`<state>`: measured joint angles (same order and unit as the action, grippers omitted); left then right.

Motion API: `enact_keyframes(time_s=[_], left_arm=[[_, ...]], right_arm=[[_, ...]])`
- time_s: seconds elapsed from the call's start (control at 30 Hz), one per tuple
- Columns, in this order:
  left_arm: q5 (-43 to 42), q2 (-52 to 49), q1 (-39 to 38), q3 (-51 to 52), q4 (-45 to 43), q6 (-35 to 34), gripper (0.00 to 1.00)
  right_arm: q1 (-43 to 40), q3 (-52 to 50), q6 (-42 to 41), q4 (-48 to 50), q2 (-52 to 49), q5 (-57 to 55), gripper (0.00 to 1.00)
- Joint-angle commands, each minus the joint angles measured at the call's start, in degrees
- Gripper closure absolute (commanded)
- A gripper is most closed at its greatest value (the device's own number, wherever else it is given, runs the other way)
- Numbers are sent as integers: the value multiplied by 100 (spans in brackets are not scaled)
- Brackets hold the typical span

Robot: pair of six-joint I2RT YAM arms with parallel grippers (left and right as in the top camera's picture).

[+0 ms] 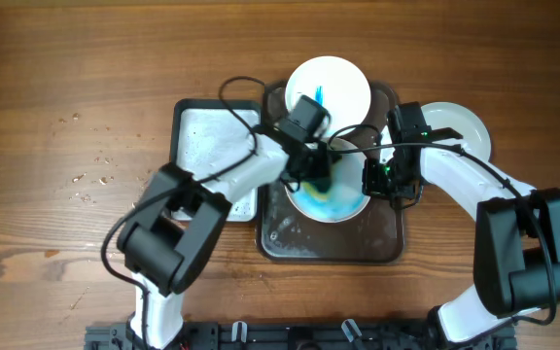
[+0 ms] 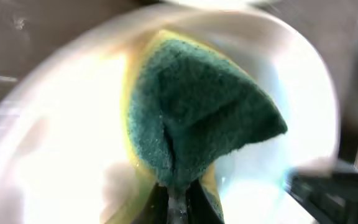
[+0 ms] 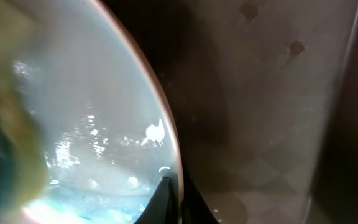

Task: Clean dirty plates on tray and stack at the side
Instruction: 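Scrub the lower plate with the sponge while right gripper holds it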

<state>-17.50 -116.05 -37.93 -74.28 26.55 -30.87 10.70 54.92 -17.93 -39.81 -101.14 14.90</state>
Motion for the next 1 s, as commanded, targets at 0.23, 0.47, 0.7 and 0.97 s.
enact_keyframes(time_s=[0.23,0.47,0.7,0.97], left_arm=[[-1222,-402,-686,122,625,46,96],[422,-398,-678,120,1488,46,96],[2785,-243,-350,120,2286,-216,96],[4162,-245,-44,120,2100,-452,96]], right_arm=[[59,-179,81,9,-291,-595,96],[59,-179,79,13,-291,-595,96],[59,-179,81,26,-291,-597,96],[59,-179,83,57,-291,-595,96]])
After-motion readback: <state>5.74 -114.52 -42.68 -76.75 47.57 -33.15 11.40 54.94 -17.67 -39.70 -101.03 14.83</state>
